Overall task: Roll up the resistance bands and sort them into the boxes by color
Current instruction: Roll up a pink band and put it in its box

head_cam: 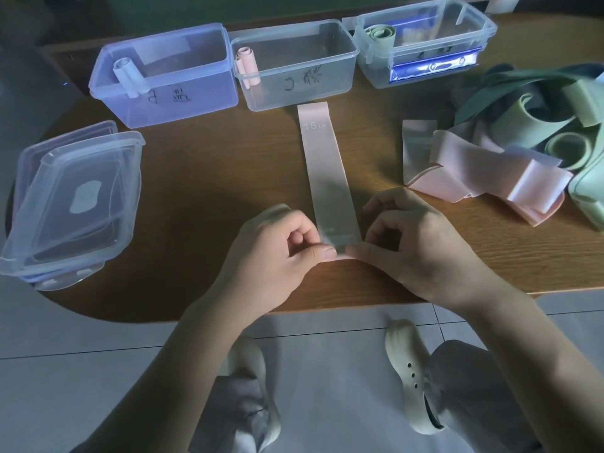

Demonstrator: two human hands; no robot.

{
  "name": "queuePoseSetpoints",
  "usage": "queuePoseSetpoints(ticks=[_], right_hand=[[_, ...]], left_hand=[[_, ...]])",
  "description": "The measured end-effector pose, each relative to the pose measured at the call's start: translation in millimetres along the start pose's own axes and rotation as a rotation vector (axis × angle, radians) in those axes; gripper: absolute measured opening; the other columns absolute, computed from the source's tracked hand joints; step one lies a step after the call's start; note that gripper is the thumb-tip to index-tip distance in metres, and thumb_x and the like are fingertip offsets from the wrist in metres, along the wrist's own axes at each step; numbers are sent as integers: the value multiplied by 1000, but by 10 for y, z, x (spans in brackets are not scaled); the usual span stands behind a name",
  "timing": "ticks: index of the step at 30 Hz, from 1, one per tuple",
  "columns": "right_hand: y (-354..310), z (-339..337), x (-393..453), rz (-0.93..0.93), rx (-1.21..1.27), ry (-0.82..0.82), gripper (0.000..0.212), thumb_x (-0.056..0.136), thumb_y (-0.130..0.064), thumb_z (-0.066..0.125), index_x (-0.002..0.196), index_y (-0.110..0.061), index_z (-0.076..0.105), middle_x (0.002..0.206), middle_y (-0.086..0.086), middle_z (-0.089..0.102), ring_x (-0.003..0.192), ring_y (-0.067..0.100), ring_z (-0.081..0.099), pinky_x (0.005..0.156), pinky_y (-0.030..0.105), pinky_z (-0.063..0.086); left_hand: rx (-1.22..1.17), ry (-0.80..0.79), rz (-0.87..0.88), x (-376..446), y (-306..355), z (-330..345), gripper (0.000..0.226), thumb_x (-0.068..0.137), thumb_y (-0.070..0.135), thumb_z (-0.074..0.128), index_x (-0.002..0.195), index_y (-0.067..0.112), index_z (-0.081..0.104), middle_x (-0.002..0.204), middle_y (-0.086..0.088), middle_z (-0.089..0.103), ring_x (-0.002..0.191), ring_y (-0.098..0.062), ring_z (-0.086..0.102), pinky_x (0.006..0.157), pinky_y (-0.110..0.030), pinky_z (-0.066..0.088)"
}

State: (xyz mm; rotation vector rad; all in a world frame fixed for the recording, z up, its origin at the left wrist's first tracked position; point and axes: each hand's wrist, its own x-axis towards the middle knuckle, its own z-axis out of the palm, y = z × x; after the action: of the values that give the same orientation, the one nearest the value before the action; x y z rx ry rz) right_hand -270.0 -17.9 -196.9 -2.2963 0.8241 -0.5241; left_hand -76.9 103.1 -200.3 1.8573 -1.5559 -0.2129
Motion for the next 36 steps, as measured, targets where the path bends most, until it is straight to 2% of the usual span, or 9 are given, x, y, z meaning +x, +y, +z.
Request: queuePoseSetpoints(ticks=[4, 7, 14, 19, 23, 27, 32, 36], right_hand=[[-5, 11, 22, 11, -18, 10, 22, 77, -31, 86, 73, -23, 66, 112, -5, 56, 97, -2, 54, 82, 0, 34], [-11, 22, 27, -6, -9, 8, 20, 79, -29, 85, 77, -23, 66, 113, -4, 55, 97, -2, 54, 84, 2, 35], [-6, 66, -14, -206, 84, -20, 7, 91, -22, 74, 95, -27, 70, 114, -6, 55, 113, 11, 58, 98, 18, 41], [37, 65, 1, -259, 66, -58, 6, 94, -26, 70, 97, -28, 74, 109, -9, 59, 108, 14, 59, 97, 29, 45], [70, 5, -4, -262, 53, -105, 13, 94, -30, 67, 100, -28, 78, 108, -9, 60, 107, 12, 57, 95, 22, 43], [70, -36, -11, -229, 62, -114, 17, 88, -36, 72, 100, -28, 80, 109, -9, 59, 106, 11, 59, 93, 23, 44], [47, -5, 20, -172, 41, -58, 5, 88, -28, 77, 92, -26, 79, 106, -8, 59, 99, 6, 60, 88, 12, 40], [25, 3, 48, -105, 56, -11, 7, 86, -24, 80, 87, -19, 74, 105, -4, 58, 96, 7, 59, 84, 9, 40]], left_hand=[[-31, -38, 107, -13, 22, 43, 7, 90, 32, 69, 85, 27, 72, 90, 13, 60, 83, -10, 61, 62, -38, 53], [-14, -74, 190, -39, 4, 35, 18, 98, 33, 59, 95, 26, 76, 97, 13, 63, 83, -9, 64, 64, -34, 54], [-49, -76, 159, -36, 3, 20, 14, 89, 38, 74, 92, 26, 80, 90, 12, 66, 76, -11, 65, 61, -33, 53], [-45, -62, 118, -34, 38, 19, 9, 87, 36, 75, 86, 28, 78, 86, 14, 63, 74, -11, 62, 57, -33, 51], [-48, -49, 89, -25, 66, 30, 9, 85, 38, 71, 82, 31, 76, 84, 13, 62, 74, -11, 62, 55, -34, 51], [-48, -45, 73, -21, 84, 26, 9, 85, 37, 72, 82, 30, 77, 84, 14, 63, 76, -11, 62, 56, -33, 52], [-114, -48, 9, 17, 72, 3, 7, 82, 37, 75, 82, 30, 72, 87, 14, 61, 83, -13, 61, 63, -27, 52], [-57, -47, 3, 27, 56, 38, 4, 88, 27, 74, 87, 30, 72, 90, 15, 61, 84, -9, 60, 65, -33, 54]])
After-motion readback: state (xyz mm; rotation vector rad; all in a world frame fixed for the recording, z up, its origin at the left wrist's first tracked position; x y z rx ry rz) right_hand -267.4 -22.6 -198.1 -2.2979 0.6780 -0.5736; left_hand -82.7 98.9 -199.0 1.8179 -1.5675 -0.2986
